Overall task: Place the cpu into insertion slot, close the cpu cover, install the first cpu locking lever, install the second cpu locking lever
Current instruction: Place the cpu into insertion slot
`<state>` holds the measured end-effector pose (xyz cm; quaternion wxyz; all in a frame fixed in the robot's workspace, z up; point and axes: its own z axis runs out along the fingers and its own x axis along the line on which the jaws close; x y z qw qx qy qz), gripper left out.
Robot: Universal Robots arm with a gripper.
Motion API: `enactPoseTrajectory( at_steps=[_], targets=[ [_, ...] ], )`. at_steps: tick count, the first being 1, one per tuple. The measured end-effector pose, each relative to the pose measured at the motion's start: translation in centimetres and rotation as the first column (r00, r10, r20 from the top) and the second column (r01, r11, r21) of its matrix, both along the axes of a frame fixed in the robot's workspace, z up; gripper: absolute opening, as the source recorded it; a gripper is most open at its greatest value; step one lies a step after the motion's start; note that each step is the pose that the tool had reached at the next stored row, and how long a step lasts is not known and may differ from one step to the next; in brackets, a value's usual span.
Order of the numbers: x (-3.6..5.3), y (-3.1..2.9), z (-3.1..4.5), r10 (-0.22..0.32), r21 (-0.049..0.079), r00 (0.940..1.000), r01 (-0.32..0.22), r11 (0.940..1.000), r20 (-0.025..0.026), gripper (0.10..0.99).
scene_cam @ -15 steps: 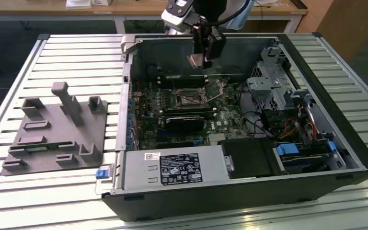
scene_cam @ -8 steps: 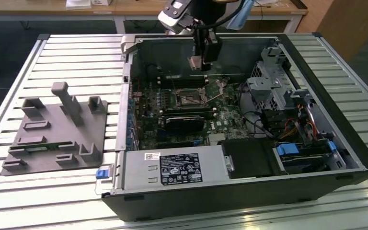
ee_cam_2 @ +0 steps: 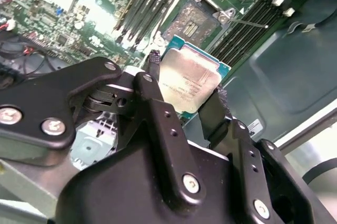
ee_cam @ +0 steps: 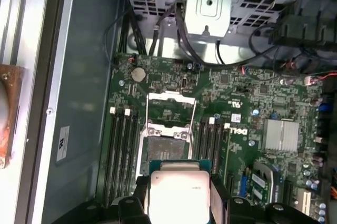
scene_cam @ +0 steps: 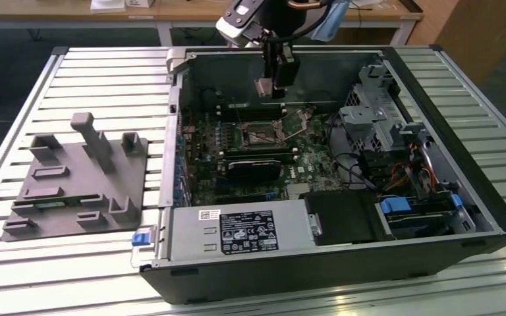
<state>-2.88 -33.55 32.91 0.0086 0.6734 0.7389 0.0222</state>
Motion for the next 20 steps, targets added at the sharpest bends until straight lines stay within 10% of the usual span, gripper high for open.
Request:
enactPoseTrajectory(
  at_steps=[20],
  targets=[
    [0.01, 0.42, -2.65, -0.001, -0.014, 1.0, 0.001, 0.9999, -0.0013, 0.541]
  ],
)
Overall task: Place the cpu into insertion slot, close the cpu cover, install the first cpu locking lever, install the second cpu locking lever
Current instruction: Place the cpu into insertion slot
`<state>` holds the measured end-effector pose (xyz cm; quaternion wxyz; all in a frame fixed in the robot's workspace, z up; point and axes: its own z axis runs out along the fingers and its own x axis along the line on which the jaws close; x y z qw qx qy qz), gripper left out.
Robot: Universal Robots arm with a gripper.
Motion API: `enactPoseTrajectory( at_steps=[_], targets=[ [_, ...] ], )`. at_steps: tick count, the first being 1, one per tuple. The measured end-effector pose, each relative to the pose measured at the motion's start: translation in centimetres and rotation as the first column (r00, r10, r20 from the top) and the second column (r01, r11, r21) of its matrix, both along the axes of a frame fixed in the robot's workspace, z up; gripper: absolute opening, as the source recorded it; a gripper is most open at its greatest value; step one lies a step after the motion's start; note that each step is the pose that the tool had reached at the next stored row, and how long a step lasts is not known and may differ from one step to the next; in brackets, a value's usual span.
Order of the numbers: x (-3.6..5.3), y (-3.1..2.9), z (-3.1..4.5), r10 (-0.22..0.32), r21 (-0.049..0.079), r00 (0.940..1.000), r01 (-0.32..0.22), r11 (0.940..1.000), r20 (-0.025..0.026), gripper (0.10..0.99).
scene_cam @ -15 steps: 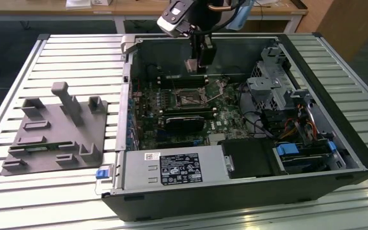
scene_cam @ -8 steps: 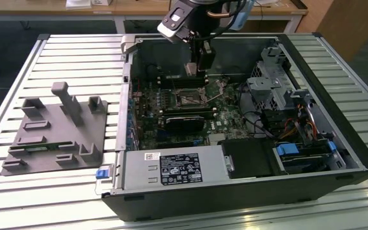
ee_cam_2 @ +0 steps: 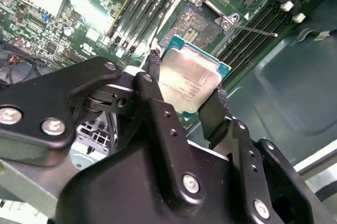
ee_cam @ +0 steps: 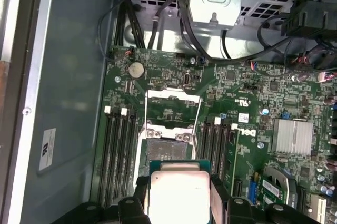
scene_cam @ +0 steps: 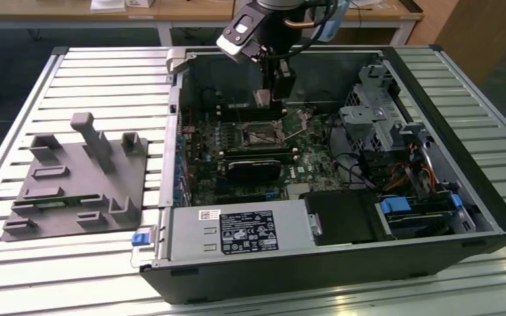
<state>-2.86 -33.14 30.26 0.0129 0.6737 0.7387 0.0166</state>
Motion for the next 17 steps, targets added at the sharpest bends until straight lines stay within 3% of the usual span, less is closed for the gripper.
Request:
enactPoseTrajectory(
  at_steps=[10, 17],
  targets=[
    [0.0, 0.07, -1.15, -0.015, 0.0, 0.9999, 0.015, 0.9999, 0.0034, 0.541],
    [0.02, 0.6, -2.35, -0.025, -0.003, 0.9997, 0.025, 0.9997, 0.0035, 0.541]
  ],
)
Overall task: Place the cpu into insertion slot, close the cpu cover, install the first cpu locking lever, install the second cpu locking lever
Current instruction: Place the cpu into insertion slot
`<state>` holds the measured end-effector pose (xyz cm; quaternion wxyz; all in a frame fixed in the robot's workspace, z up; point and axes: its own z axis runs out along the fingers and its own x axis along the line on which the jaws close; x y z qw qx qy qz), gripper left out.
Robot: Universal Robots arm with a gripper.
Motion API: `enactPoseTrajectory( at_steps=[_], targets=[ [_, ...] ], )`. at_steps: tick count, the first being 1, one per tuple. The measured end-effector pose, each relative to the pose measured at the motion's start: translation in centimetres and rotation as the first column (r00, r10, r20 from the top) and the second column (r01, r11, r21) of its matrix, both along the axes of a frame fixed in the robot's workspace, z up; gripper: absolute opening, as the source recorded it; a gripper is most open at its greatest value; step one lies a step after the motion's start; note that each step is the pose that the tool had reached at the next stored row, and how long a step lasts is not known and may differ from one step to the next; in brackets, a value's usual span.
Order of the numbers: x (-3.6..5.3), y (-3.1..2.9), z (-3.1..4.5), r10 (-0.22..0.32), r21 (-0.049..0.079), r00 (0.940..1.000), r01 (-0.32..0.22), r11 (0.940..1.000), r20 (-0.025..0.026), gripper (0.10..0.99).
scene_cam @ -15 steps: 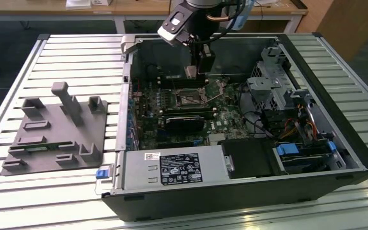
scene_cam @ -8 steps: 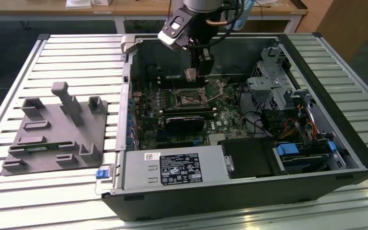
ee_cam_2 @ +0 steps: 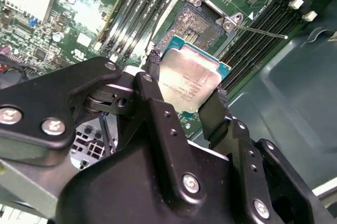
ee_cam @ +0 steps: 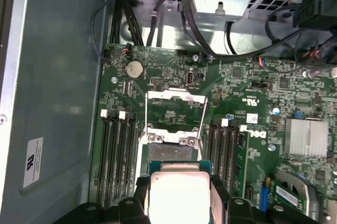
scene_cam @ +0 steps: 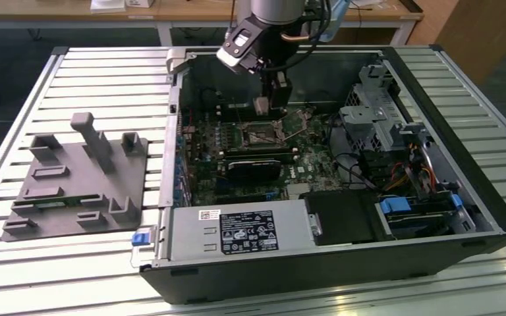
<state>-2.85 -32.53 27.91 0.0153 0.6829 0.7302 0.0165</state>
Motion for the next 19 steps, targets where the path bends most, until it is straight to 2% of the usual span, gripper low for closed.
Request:
enactPoseTrajectory(
  at_steps=[3, 16, 19],
  targets=[
    [0.0, 0.3, -0.31, 0.0, -0.022, 1.0, 0.0, 0.9998, -0.0001, 0.541],
    [0.0, 0.64, -2.55, -0.021, -0.021, 0.9998, 0.021, 0.9996, 0.0, 0.541],
    [0.0, 0.64, -2.83, -0.021, -0.021, 0.9998, 0.021, 0.9996, 0.0, 0.541]
  ],
)
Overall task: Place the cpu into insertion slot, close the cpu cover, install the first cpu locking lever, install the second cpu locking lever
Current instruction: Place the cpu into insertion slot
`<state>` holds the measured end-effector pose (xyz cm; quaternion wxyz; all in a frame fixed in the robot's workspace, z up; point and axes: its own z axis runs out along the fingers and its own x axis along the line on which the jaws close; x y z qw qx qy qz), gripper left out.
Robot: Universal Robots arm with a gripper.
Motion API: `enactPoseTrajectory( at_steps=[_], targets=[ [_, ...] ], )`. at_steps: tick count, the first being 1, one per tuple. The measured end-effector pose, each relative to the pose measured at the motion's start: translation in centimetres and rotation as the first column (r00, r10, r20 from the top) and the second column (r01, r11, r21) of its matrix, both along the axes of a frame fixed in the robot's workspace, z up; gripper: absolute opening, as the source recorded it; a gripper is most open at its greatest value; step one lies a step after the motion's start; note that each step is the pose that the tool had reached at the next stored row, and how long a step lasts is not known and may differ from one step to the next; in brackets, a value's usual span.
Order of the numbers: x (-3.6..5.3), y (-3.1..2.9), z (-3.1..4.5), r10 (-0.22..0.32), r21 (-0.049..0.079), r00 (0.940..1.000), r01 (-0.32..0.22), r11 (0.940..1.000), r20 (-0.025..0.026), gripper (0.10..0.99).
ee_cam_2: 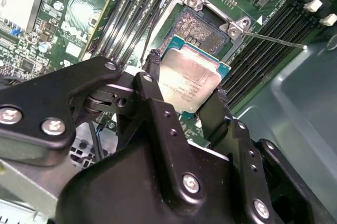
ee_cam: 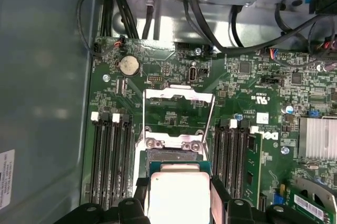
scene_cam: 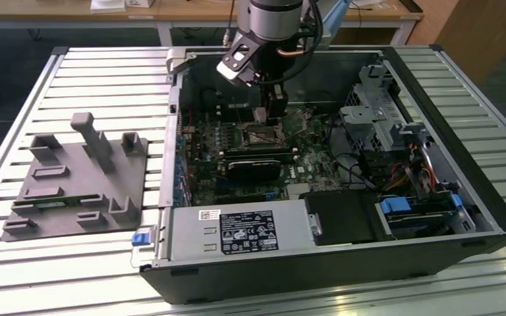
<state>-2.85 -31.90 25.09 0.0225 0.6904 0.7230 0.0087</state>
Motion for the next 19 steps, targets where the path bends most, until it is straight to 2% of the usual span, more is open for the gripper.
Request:
enactPoseTrajectory(
  at_steps=[12, 19],
  targets=[
    [-0.3, 0.08, -0.86, 0.0, 0.0, 1.0, 0.0, 1.0, 0.0001, 0.541],
    [-0.31, 0.32, -1.83, -0.003, 0.0, 1.0, 0.003, 1.0, 0.0001, 0.541]
  ],
)
